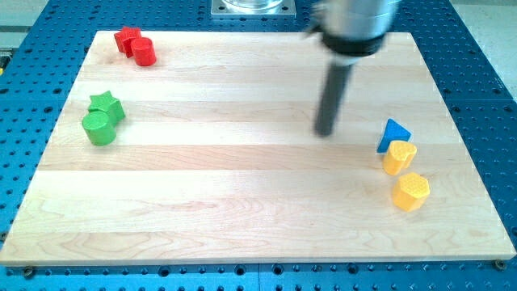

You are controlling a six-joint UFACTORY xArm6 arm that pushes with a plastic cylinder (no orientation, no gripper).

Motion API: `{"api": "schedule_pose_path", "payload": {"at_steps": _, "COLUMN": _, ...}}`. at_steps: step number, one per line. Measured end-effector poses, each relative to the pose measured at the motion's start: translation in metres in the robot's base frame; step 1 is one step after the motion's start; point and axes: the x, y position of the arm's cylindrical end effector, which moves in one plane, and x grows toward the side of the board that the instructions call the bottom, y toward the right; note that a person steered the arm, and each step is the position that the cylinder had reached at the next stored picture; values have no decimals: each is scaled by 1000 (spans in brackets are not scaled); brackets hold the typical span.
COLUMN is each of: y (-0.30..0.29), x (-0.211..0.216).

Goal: Separate the green blocks

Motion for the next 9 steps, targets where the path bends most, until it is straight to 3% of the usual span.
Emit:
{"api": "schedule_pose_path", "payload": {"at_steps": 1, "y": -163, "x": 79}}
{"api": "schedule_pose_path", "payload": {"at_steps": 2, "y": -284, "x": 49}}
{"api": "schedule_pose_path", "payload": {"at_steps": 4, "y": -230, "x": -63}}
{"api": "schedule_pose_path", "payload": {"at_steps": 5, "y": -271, "x": -23}}
{"api": "schedule_pose_path", "payload": {"at_steps": 6, "y": -324, "x": -71}}
{"api": "schedule_pose_path", "payload": {"at_steps": 7, "y": -254, "x": -98}}
{"api": "schedule_pose_path", "payload": {"at_steps": 8, "y": -110, "x": -99}}
{"api": "schedule_pose_path", "payload": {"at_steps": 9, "y": -19, "x": -92}}
